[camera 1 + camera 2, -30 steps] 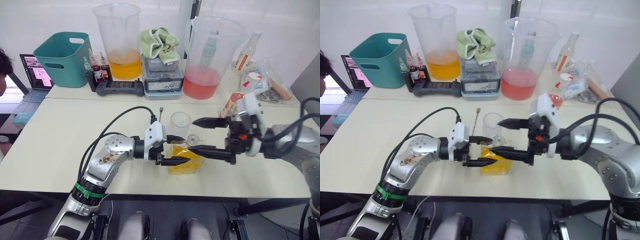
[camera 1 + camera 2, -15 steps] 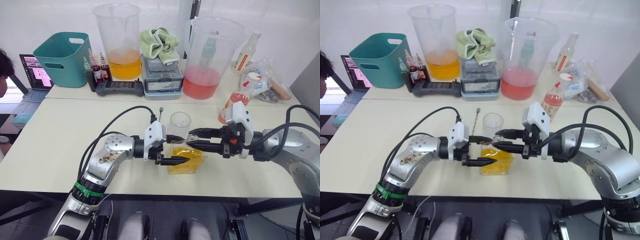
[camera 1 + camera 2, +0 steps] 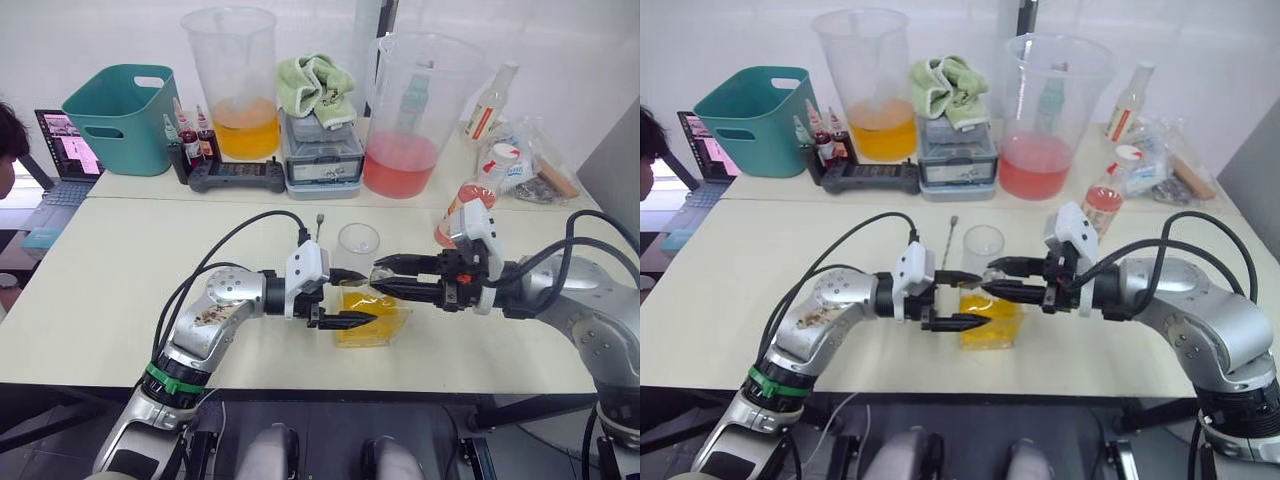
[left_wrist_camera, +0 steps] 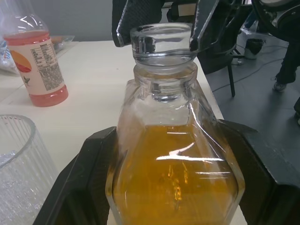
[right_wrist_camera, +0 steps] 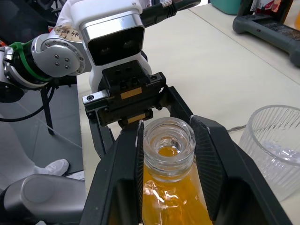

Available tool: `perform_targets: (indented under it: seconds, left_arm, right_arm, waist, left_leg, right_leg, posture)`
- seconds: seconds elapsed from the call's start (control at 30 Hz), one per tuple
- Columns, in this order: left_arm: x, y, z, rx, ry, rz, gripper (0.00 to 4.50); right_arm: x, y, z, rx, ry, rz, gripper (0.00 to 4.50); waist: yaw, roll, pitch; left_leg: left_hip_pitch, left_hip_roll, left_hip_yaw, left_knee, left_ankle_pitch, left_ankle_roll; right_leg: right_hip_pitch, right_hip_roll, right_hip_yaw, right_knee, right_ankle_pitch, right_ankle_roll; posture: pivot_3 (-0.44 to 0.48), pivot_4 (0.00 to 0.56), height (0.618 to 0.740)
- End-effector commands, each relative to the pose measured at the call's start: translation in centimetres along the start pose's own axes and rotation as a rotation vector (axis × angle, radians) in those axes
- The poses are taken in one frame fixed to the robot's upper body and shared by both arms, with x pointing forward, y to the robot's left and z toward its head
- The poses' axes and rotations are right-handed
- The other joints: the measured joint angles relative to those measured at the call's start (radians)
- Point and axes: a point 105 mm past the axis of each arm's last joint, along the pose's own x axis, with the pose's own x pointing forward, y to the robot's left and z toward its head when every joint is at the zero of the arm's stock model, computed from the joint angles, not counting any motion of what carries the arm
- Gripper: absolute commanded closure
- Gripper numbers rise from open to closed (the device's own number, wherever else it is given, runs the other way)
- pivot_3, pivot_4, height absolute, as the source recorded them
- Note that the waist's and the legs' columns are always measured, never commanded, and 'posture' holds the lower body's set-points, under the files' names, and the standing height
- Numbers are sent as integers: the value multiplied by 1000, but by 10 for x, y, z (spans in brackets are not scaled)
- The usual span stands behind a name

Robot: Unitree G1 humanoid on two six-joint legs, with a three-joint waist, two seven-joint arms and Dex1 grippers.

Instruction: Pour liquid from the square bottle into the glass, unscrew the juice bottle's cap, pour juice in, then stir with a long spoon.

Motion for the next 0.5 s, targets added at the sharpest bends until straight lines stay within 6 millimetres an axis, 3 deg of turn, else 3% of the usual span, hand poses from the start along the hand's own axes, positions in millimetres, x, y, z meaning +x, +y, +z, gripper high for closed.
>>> perform_targets:
  seconds: [0.03, 0.33, 0.5]
  left_arm:
    - [6, -6, -11, -20, 74, -43, 1735]
    - [8, -8, -11, -23, 82, -71, 1735]
    - [9, -10, -12, -38, 90, -89, 1735]
  right_arm:
    - [-10, 16, 45, -139, -117, 63, 3481]
    - [-14, 16, 52, -141, -132, 33, 3481]
    - [-12, 22, 66, -243, -150, 36, 3481]
  waist:
    - [0, 0, 0]
    - [-1, 0, 0]
    - [-1, 0, 0]
  left_leg:
    - [-1, 0, 0, 0, 0, 0]
    - [-3, 0, 1, 0, 0, 0]
    - [-3, 0, 1, 0, 0, 0]
  right_leg:
    - [-1, 0, 0, 0, 0, 0]
    - [-4, 0, 0, 0, 0, 0]
    - [-4, 0, 0, 0, 0, 0]
  posture:
    - [0, 150, 736]
    - [0, 150, 736]
    - [0, 150, 736]
